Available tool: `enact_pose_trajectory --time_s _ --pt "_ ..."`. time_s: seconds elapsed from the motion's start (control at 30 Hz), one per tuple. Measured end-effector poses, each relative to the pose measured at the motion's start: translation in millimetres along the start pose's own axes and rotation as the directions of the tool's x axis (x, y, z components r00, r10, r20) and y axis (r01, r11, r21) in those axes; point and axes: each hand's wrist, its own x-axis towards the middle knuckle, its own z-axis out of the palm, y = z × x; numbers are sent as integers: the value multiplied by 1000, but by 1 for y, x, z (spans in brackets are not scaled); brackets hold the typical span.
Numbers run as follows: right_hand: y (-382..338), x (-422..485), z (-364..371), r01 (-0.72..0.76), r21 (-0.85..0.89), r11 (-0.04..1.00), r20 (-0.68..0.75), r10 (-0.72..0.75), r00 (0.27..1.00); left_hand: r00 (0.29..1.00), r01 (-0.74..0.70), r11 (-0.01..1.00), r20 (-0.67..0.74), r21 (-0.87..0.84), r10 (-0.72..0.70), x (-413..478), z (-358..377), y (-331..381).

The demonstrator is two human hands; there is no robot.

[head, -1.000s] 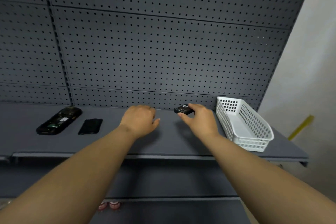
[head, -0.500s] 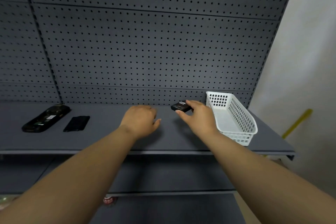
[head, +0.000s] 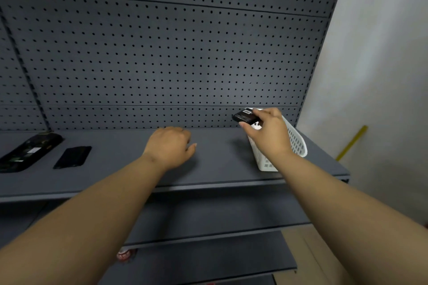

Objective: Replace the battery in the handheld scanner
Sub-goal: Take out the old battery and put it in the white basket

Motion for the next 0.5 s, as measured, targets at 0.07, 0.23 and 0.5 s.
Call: enact_pose_trajectory --time_s 0.07,0.23,0.5 --pt "10 4 -11 -37 5 999 -17 37 999 1000 3 1000 4 0 -3 2 1 5" --pt "37 11 -37 -70 -63 996 -32 68 997 1000 23 1000 0 -21 -23 15 2 26" --pt "72 15 -48 -85 -104 991 81 93 992 998 70 997 6 -29 -69 33 6 63"
